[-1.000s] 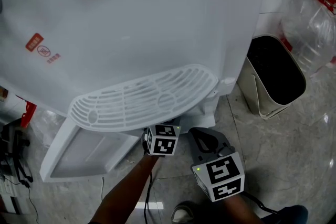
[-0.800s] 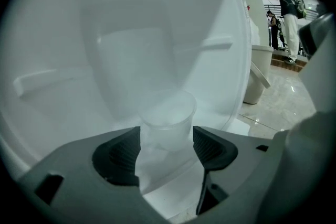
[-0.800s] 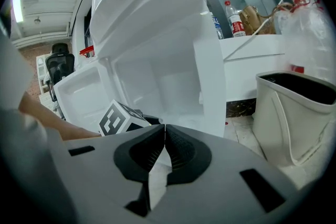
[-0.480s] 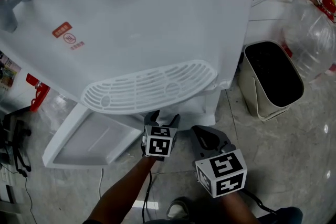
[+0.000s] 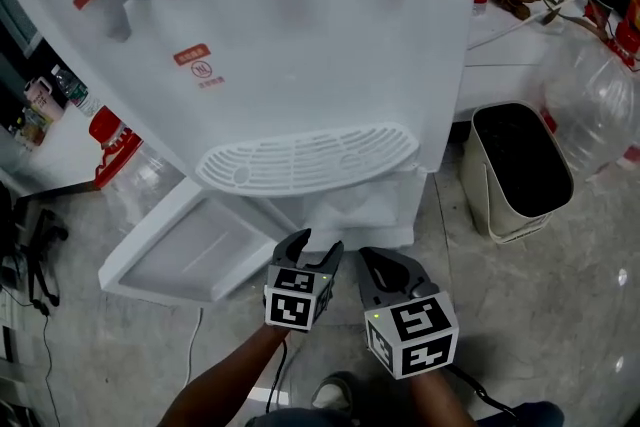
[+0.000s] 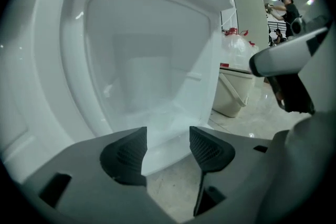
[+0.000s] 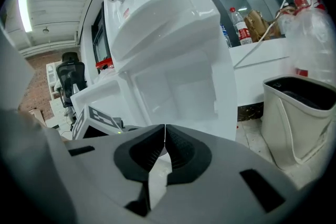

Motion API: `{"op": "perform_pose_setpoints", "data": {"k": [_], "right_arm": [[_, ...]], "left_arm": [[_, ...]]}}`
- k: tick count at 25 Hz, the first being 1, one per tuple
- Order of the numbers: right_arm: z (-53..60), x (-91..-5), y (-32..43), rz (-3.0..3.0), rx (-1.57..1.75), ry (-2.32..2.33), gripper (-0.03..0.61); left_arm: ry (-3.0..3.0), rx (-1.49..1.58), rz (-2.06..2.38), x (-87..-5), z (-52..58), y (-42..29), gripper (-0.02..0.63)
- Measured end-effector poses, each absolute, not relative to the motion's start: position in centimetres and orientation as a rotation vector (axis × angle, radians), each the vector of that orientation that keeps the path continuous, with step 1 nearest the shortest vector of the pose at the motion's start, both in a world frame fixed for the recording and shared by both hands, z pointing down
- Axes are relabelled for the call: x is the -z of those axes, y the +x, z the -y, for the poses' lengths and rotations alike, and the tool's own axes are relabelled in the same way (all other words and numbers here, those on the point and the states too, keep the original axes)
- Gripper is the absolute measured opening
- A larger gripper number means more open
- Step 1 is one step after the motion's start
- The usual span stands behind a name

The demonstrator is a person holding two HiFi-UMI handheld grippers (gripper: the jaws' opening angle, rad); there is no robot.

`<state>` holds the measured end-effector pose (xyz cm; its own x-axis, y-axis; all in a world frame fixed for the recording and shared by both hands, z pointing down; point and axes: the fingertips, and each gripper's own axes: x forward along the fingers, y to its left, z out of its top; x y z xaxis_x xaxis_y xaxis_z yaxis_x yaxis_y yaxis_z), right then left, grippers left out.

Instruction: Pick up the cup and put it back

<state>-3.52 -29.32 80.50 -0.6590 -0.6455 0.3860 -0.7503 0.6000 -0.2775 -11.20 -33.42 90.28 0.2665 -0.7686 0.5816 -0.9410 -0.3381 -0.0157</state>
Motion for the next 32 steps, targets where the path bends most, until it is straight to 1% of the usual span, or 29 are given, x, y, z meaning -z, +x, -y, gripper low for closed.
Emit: {"op": "perform_pose_setpoints", "data": {"k": [3,9,17,20,25,32], "right_arm": [[28.7,-79.4,-4.0,2.607,-0.601,1.134,0.021],[27.3,-77.4,-4.5,2.640,-0.564,1.106,0.021],[26.2,-73.8,-5.1,2.712,-0.507,1.088,0.021],[26.0,-73.1,-5.0,2.723,-0.483,1.103,0.021],[26.2,-72.2,-4.7,2.702,-0.503,1.103,0.021],[26.1,-68.6,-4.9,2.653,-0.593,1.096,0.021]], "left_arm": [[2.225,-0.664,1.584,-87.7,32.3,-11.1,0.221],[2.284,-0.588,1.622,-82.5,29.9,-10.6,0.146],[2.374,-0.510,1.655,-76.8,27.7,-9.1,0.073],[2.388,-0.472,1.660,-75.8,27.4,-9.0,0.043],[2.379,-0.468,1.631,-75.0,26.7,-8.6,0.015],[2.425,-0.541,1.551,-70.5,25.8,-7.6,0.012]]}}
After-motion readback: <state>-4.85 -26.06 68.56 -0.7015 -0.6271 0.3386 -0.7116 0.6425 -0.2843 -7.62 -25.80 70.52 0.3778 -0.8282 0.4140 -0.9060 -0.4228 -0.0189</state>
